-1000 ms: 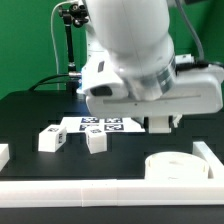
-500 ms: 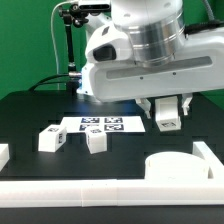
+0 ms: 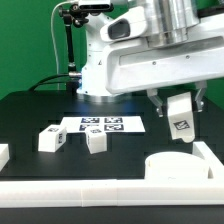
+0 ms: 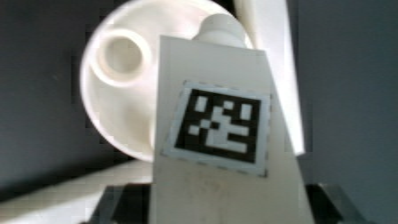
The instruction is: Assemble stool
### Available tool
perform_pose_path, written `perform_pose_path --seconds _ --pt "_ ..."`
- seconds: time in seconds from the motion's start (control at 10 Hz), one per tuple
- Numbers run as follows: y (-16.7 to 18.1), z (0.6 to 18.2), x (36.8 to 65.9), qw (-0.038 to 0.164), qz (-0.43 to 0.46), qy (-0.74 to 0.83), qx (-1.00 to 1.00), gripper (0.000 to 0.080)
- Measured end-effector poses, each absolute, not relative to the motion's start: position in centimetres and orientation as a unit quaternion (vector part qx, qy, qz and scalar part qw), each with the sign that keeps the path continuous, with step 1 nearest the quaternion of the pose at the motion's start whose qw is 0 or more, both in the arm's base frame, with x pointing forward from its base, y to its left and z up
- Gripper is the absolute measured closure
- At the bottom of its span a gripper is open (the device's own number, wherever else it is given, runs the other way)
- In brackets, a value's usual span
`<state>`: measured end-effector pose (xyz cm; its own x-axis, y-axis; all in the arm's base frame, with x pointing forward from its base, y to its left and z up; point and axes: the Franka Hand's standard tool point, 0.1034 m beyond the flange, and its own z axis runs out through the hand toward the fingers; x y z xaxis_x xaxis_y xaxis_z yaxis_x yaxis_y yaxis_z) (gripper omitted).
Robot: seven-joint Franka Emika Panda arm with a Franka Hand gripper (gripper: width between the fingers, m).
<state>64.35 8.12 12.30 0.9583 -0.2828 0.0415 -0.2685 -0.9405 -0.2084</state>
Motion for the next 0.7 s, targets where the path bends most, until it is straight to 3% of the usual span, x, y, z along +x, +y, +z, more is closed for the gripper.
perform_pose_path --seconds 0.4,0.5,0.7 --pt "8.8 12.4 65.5 0.091 -0.175 0.138 -0.971 0.0471" --pt "9.1 12.0 65.1 0.087 -0.172 0.126 -0.973 0.0471" --pt "9.6 11.9 65.1 0.062 -0.178 0.061 -0.98 0.0471"
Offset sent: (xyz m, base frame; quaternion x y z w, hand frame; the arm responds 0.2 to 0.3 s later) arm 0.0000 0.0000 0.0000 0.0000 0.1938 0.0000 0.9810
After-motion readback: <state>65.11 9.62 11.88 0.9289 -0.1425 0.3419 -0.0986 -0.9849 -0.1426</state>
